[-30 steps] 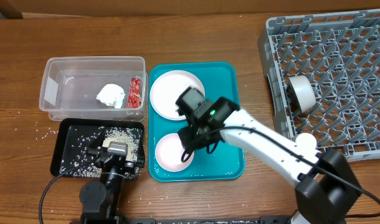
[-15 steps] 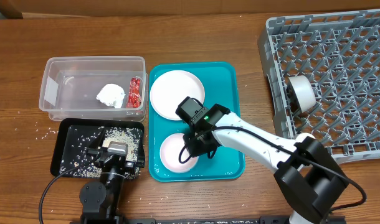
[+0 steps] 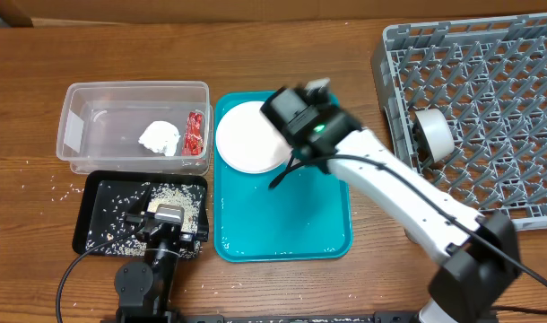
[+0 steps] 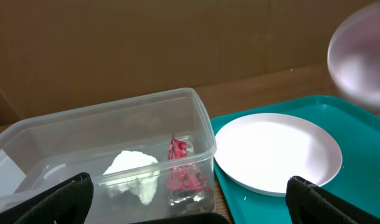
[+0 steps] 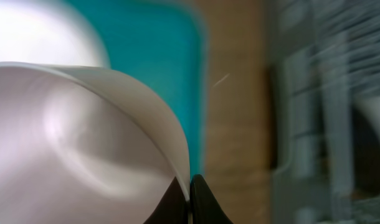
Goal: Sort waste into correct bins and load items into the dishwasher
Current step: 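Carry the pink bowl with the right gripper into the dish rack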
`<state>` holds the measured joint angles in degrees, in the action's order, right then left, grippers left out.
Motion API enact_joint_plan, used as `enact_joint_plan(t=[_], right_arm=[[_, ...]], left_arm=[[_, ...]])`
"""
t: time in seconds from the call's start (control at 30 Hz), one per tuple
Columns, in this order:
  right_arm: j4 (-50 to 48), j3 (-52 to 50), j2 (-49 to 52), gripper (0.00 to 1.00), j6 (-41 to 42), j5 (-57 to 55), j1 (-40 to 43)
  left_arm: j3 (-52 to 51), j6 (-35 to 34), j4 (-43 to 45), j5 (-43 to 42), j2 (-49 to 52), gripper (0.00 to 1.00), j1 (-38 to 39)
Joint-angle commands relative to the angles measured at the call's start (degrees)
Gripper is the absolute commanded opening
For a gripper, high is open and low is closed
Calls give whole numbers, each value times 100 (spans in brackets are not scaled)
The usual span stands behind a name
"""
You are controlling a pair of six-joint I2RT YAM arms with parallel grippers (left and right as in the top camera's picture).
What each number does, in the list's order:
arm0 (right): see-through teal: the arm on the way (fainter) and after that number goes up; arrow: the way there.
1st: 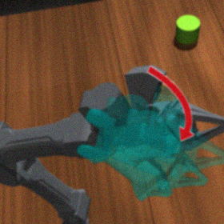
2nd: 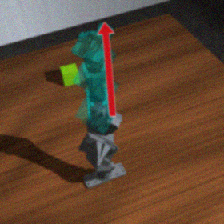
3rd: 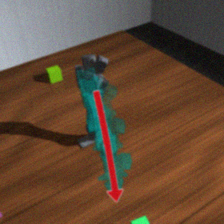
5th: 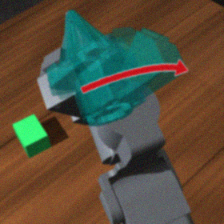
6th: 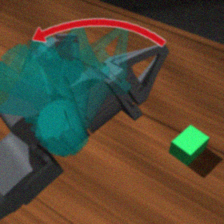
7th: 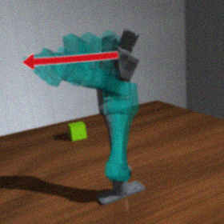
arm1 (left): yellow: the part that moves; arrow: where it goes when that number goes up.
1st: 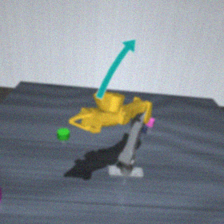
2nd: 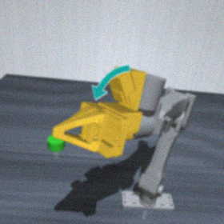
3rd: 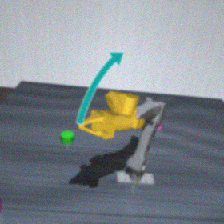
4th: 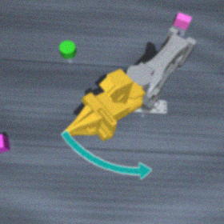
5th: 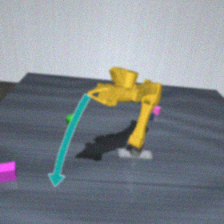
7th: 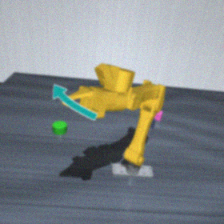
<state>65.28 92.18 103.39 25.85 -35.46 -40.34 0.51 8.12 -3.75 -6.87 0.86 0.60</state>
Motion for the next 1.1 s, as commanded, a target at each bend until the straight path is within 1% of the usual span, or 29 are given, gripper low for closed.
enact_joint_plan(t=[0.0, 0.07, 0.1, 0.2, 0.23, 0.3, 0.43, 0.6, 0.73, 0.77, 0.8, 0.87, 1.07], right_arm=[[-354, 164, -227, 4, 116, -3104, 428], [-713, 164, -210, 4, -28, -3696, 671], [-1001, 164, -201, 4, -260, -3875, 835], [-1869, 164, -146, 4, -1003, -3873, 1351], [-2293, 164, -83, 4, -1276, -3821, 1652], [-2747, 164, 9, 4, -1613, -3674, 2052], [-3222, 164, 199, 4, -2072, -3536, 2581], [-3759, 164, 660, 4, -2846, -3536, 3185], [-3941, 164, 1062, 4, -2981, -3477, 3244], [-4011, 164, 1128, 4, -3091, -3477, 3241], [-4210, 164, 1309, 4, -3401, -3484, 3241], [-4356, 164, 1484, 4, -3630, -3497, 3241], [-4157, 162, 1751, 4, -3679, -3497, 3117]], left_arm=[[-24, 87, -4, -4, -61, 100, -48], [-24, 87, -4, -4, -61, 100, -48], [-24, 87, -4, -4, -61, 100, -48], [-24, 87, -4, -4, -61, 100, -48], [-24, 87, -4, -4, -61, 100, -48], [-24, 87, -4, -4, -61, 100, -48], [-24, 87, -4, -4, -61, 100, -48], [-24, 87, -7, -4, -61, 100, -48], [-24, 87, -4, -4, -61, 100, -48], [-24, 87, -4, -4, -61, 100, -48], [-24, 87, -4, -4, -61, 100, -48], [-24, 87, -4, -4, -61, 100, -48], [-24, 87, -4, -4, -61, 100, -48]])
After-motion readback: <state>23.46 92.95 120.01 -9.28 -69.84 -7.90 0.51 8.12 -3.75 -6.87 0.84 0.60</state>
